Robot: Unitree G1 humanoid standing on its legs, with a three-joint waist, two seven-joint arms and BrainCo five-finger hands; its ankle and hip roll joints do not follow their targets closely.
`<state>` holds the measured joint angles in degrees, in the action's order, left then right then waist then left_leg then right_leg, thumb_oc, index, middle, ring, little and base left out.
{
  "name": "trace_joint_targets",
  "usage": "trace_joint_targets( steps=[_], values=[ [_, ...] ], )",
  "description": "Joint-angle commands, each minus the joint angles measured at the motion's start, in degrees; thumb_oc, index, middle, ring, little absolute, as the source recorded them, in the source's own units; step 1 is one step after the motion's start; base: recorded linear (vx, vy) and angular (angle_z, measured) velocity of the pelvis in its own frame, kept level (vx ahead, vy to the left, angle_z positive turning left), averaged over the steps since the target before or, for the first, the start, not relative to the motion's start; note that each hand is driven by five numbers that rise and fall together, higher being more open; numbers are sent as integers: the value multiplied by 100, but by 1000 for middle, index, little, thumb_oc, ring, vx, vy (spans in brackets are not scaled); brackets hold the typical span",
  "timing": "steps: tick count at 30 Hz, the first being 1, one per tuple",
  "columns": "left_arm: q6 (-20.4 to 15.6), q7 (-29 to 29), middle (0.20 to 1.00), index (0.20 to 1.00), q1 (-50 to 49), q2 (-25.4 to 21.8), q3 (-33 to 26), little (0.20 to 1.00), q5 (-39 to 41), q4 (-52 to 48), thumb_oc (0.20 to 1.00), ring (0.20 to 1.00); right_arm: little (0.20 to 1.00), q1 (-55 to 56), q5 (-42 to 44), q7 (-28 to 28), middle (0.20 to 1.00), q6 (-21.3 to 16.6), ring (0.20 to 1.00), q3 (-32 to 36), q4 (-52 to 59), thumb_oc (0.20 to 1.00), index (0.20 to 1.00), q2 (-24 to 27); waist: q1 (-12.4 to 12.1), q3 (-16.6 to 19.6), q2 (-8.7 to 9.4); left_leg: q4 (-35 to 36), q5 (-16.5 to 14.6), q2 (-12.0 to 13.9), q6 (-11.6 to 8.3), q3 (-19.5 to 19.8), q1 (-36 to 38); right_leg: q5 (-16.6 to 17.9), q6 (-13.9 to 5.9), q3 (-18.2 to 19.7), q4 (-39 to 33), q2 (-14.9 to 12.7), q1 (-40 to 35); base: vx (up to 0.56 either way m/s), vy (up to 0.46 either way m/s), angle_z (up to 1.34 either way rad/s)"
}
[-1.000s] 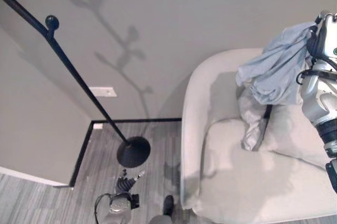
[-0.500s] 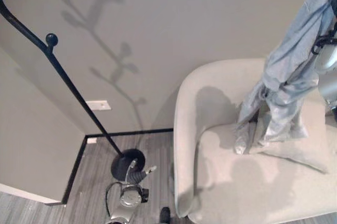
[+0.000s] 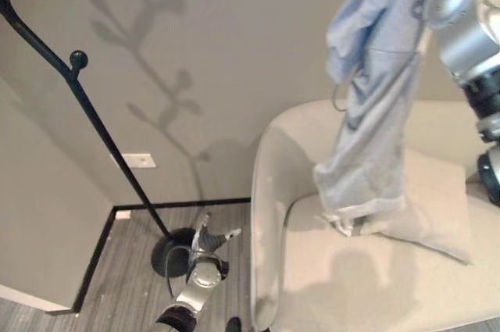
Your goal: Hang the clothes on the sofa on the clothes rack.
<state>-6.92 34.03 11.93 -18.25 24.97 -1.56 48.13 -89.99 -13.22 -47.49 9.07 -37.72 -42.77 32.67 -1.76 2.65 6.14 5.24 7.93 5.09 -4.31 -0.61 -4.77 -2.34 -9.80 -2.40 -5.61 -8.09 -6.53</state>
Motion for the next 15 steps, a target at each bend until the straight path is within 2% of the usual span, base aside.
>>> trace_joint_targets(
  steps=[1,4,9,12,15],
  values=[
    [-118,649,1000,1000,448,-264,23,1000,-461,434,1000,1000,200,-914,418,-299,200,-284,200,-371,-398,200,200,71,-103,300,268,-24,-241,311,-296,84,-212,195,409,-75,61,138,285,0,0,0],
    [-106,1127,1000,1000,924,-219,263,1000,-536,571,1000,1000,200,-1142,754,-389,200,-477,200,-638,-703,200,200,-431,-12,382,260,-24,-220,312,-320,71,-217,200,416,-71,66,141,286,0,0,0],
    [-245,1072,1000,1000,1223,84,427,1000,-75,631,1000,1000,200,-1261,936,-372,200,-522,200,-803,-780,200,200,-661,77,432,237,-24,-209,318,-327,72,-218,202,428,-56,74,140,290,0,0,0],
    [-552,661,1000,1000,1279,455,534,1000,782,417,1000,1000,200,-1380,1011,-311,200,-498,200,-913,-713,200,200,-809,147,464,216,-24,-205,321,-322,73,-219,202,437,-21,80,148,296,0,0,0],
    [-854,-112,1000,1000,1247,716,751,1000,1799,81,1000,1000,200,-1527,981,-219,200,-453,200,-993,-772,200,200,-875,200,482,201,-24,-198,322,-314,72,-227,209,448,18,81,164,305,-2,-3,-3]
  ],
)
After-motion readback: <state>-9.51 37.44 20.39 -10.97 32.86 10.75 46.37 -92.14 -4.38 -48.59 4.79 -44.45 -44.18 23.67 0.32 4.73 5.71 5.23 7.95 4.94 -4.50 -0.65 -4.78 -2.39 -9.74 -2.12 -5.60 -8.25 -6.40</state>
